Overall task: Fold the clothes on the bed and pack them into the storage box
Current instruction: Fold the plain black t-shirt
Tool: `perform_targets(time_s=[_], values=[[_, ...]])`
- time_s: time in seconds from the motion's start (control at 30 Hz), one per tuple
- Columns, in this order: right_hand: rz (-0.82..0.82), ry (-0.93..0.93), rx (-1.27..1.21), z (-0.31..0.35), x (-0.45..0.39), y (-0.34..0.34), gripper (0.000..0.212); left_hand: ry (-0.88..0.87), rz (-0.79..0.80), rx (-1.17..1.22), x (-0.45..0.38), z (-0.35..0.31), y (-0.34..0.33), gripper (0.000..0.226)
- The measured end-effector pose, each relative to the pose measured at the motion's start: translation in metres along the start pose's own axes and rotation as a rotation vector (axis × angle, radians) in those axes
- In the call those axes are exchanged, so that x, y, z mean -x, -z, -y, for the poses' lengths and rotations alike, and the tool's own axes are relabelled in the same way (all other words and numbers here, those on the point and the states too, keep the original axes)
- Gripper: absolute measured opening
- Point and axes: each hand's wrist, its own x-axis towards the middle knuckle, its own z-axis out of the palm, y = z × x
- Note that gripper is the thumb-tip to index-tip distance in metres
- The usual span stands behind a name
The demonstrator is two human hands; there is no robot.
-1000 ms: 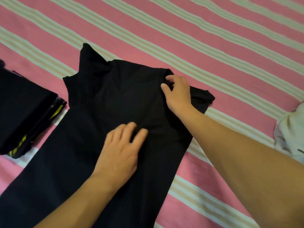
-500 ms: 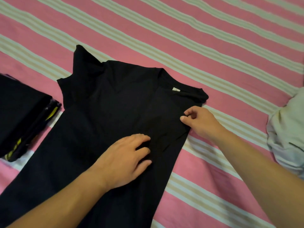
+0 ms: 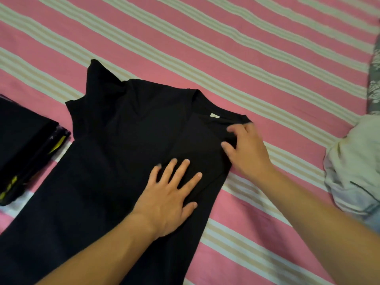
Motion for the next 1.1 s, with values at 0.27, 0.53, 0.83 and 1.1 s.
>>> perform_targets(time_s=[0.27,0.53,0.83,1.1], values=[[0.3,0.444,0.51,0.024,-0.012,-0.065,0.073,-0.028,0.119,0.057,0.016,-0.006,0.006,0.071],[0.248,0.409,0.433,0.07,-0.026,-0.037,0.073,0.663,-0.182,0.143,0.108,0.116,-0.032,0.065],[-0.008,0.674,0.273,0.29,-0.133,-0.102,0.053,0.646,-0.237,0.134,0.112,0.14,-0.075,0.07],[0.504,0.065,0.229,0.332,-0.171,-0.073,0.064,0.626,-0.25,0.182,0.111,0.146,-0.078,0.071]])
